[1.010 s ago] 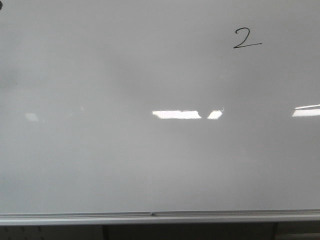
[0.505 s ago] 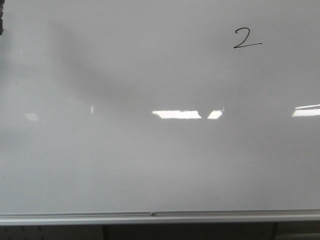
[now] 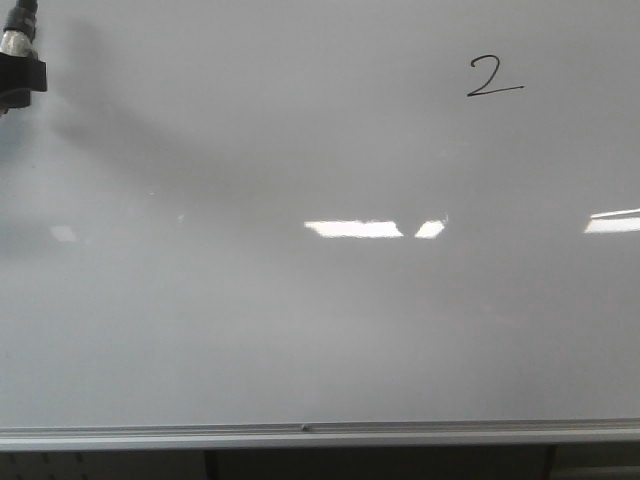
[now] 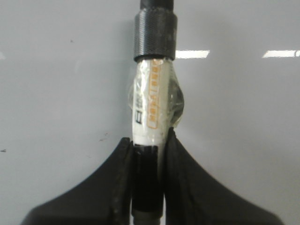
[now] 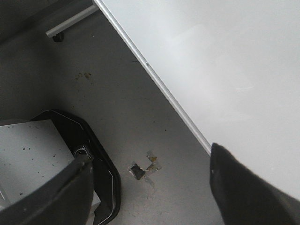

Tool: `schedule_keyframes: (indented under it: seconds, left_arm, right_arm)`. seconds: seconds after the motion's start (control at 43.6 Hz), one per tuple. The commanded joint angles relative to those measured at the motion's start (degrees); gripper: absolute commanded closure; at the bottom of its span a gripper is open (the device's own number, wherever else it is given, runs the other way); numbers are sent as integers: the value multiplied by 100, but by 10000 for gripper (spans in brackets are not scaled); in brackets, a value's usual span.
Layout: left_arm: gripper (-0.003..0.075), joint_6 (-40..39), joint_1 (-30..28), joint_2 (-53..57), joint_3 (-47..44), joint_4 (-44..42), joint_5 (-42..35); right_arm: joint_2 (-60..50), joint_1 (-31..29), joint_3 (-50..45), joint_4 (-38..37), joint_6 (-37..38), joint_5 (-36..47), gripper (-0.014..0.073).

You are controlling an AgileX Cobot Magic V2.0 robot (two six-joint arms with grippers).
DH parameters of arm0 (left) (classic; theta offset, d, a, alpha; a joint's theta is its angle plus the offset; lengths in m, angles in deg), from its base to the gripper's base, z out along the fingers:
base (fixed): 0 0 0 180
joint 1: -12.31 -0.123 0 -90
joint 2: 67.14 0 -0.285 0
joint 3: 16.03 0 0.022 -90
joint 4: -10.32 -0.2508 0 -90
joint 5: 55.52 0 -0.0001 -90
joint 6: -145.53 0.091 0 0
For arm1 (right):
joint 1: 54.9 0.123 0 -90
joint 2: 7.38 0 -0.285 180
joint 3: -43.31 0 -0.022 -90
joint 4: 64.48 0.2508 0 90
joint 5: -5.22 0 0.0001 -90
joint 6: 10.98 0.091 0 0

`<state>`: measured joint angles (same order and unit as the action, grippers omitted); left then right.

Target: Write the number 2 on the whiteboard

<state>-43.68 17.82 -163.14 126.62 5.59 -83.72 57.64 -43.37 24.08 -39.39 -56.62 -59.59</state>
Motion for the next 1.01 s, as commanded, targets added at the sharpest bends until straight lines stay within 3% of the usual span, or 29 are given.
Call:
schedule_keyframes:
  seconds: [0.0,0.092,0.207,0.298,0.39,0.551,0.735,0.849,0.941,0.987]
  left_arm:
    - [652,-20,-4,18,230,65,-499]
    - [585,-20,-4,-39,235,65,-453]
    - [411,-20,-4,-87,235,65,-347]
    - [314,-20,-4,-113,235,65,-324]
    - [280,-8,-4,-101,235,26,-291]
    - [279,308,-4,308,335,-60,418]
    - [279,455,18,1238,850,-435,2389]
    - [279,455,145,1812,1474,-690,4485]
    - [279,455,292,2206,1996,-669,6093]
    - [279,455,356,2371,2153,-657,6534]
  right_arm:
    - [-99,-39,168,166,9,212,51]
    - [-99,-39,168,166,9,212,51]
    - [-99,-39,168,166,9,212,51]
    - [-99,-39,168,168,9,239,51]
    - [-99,-39,168,168,9,295,51]
    - [-99,-39,319,30,449,259,51]
    - [-99,-39,810,-865,1840,49,51]
    - [-139,-39,993,-1588,3050,-138,51]
    - [-312,-39,909,-2039,3670,-197,51]
    - [-419,-39,830,-2108,3788,-145,51]
